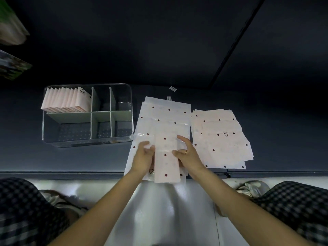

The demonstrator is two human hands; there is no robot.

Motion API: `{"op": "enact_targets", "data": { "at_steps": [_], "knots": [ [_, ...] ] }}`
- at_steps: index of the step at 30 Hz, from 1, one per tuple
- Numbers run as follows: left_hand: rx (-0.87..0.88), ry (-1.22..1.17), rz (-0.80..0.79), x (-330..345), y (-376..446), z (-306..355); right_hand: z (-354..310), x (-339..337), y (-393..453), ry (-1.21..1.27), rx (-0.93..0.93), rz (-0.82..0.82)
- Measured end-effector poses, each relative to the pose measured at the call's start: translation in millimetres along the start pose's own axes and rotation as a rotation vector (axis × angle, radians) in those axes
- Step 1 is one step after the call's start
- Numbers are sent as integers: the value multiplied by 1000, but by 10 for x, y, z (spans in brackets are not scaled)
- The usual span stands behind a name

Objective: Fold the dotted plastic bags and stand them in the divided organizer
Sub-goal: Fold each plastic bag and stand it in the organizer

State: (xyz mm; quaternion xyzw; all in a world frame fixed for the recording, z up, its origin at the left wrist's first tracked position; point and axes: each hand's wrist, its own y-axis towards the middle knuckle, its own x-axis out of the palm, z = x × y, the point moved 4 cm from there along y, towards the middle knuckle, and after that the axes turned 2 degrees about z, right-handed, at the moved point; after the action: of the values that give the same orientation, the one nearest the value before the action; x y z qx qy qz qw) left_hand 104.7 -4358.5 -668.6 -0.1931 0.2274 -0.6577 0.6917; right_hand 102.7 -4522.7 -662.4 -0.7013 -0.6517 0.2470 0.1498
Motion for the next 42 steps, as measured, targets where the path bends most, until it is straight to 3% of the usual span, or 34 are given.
{"op": "enact_targets", "data": {
  "at_steps": [2, 4, 7, 10, 13, 16, 19, 23, 26, 33, 35, 37, 39, 42],
  "knots": [
    [390, 402, 101, -214, -5, 29, 53, -7, 33, 50, 32, 12],
    [704, 752, -29, -260, -48, -10, 89, -18, 49, 65, 42, 19],
    [886, 967, -218, -141, -132, -89, 149, 9, 42, 80, 58, -3],
    [1014, 1076, -168, -40, -167, -117, 225, 40, 47, 61, 88, -41],
    [913, 1098, -147, -75, -100, -146, 236, 4, 72, -160, 44, -84],
    [806, 1119, -150, -78, 15, -152, 179, -89, 36, -628, -192, -111],
    [695, 983, -127, -40, 76, -111, 193, -158, -14, -810, -388, -178],
    [604, 866, -106, -50, 151, -122, 216, -73, -49, -670, -361, -256],
    [464, 829, -76, -51, 222, -166, 188, -40, 26, -473, -226, -78],
    [316, 789, 80, -35, 272, -116, 137, -23, 205, -502, -38, 124],
    [388, 869, 131, -12, 234, -61, 124, -21, 229, -533, -17, 121],
    [623, 991, 118, 66, 175, -17, 104, -15, 250, -563, -2, 112],
    [849, 1129, -35, 184, 123, -66, 94, -11, 269, -593, 10, 114],
    [840, 1435, -247, 237, 178, -276, 96, -2, 280, -606, 20, 121]
  ]
}}
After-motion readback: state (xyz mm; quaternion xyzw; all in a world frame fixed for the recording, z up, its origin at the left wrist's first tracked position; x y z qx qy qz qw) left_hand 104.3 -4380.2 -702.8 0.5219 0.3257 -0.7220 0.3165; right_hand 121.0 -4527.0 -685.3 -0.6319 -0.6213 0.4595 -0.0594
